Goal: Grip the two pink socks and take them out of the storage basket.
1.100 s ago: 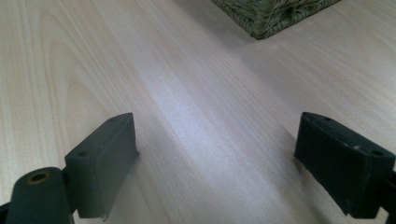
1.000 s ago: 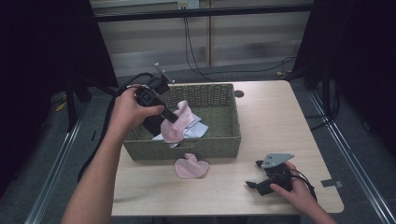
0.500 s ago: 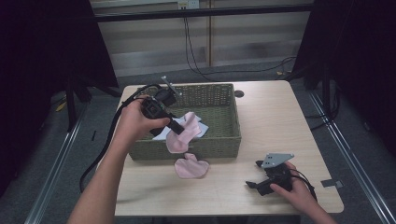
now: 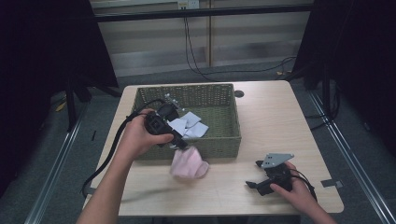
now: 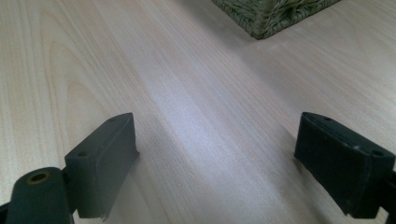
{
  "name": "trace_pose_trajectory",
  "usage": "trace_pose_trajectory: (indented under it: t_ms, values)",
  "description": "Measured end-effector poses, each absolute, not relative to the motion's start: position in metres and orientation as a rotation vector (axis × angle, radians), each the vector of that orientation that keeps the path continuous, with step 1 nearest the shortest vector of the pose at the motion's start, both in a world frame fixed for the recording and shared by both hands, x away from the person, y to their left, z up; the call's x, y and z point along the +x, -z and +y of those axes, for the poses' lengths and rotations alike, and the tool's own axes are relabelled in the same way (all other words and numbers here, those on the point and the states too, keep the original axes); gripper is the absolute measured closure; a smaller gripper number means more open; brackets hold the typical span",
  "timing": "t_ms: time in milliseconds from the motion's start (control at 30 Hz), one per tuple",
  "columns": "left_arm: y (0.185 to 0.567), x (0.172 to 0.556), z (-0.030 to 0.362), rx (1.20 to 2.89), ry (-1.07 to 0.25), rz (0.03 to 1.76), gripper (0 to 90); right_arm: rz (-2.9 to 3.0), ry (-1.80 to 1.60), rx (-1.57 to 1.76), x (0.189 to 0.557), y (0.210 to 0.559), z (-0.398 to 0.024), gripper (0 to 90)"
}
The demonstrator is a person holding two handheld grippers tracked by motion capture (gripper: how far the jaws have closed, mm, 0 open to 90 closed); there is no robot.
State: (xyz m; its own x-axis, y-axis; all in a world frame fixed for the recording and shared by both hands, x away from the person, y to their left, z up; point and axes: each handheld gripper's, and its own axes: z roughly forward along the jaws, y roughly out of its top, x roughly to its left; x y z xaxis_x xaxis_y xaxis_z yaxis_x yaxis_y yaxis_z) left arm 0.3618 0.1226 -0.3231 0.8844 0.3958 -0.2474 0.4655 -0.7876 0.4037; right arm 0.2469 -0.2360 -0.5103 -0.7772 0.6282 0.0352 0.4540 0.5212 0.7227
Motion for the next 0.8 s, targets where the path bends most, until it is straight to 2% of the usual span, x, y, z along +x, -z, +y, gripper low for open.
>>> trace_pose_trajectory:
  t_ms: [67, 233, 800]
  values:
    - [0.326, 0.360, 0.127, 2.593, 0.179, 0.639, 46.3, 2.532, -1.102, 0.917, 0.247, 0.510, -0.236, 12.0]
    - [0.337, 0.355, 0.139, 2.584, 0.151, 0.652, 41.5, 2.532, -1.102, 0.917, 0.247, 0.510, -0.236, 12.1]
    - [0.380, 0.337, 0.165, 2.579, 0.066, 0.708, 35.7, 2.532, -1.102, 0.917, 0.247, 0.510, -0.236, 12.1]
